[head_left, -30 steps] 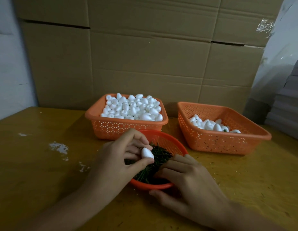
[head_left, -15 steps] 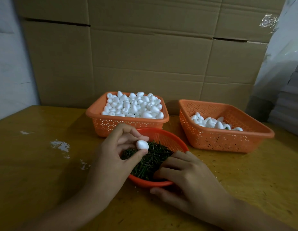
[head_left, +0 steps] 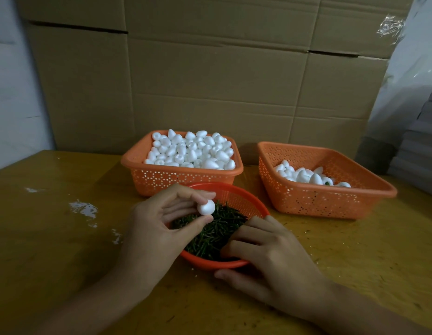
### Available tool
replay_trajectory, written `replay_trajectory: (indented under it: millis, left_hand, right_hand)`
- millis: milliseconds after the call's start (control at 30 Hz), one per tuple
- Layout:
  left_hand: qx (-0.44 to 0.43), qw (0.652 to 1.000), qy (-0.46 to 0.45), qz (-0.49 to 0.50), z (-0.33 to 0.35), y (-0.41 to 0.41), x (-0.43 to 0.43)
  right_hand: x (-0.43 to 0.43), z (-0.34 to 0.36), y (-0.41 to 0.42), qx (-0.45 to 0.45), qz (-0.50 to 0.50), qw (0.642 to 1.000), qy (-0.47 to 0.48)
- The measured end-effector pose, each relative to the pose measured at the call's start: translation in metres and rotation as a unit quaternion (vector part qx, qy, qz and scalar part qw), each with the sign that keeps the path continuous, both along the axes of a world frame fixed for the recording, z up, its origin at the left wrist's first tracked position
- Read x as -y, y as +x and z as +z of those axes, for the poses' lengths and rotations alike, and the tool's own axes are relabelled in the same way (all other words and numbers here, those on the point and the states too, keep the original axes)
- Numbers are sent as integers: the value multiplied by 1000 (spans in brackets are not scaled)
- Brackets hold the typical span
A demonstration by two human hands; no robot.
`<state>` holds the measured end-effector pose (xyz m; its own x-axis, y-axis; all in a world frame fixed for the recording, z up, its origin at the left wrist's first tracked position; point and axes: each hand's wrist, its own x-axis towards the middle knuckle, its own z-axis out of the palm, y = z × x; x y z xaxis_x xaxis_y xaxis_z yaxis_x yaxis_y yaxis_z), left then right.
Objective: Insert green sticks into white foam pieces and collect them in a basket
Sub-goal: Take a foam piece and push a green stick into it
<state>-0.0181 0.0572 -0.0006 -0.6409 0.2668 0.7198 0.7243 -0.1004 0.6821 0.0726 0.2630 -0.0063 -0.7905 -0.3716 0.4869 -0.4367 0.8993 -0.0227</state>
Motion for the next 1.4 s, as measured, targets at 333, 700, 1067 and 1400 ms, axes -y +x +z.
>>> replay_trajectory:
  millis: [333,700,1067,1400]
  left_hand:
    - [42,999,10,-6,3,1,0]
    - [44,999,16,-22,3,0,0]
    - [13,1000,0,-4,1,-3,0]
    - [7,1000,-23,1,1,-1,1]
  right_hand:
    - [-1,-2,-1,2,0,1000,-4]
    - [-1,-1,-1,-2,0,1000,-3]
    - [0,0,-1,-4,1,1000,-1]
    - [1,1,0,-5,3,1000,-2]
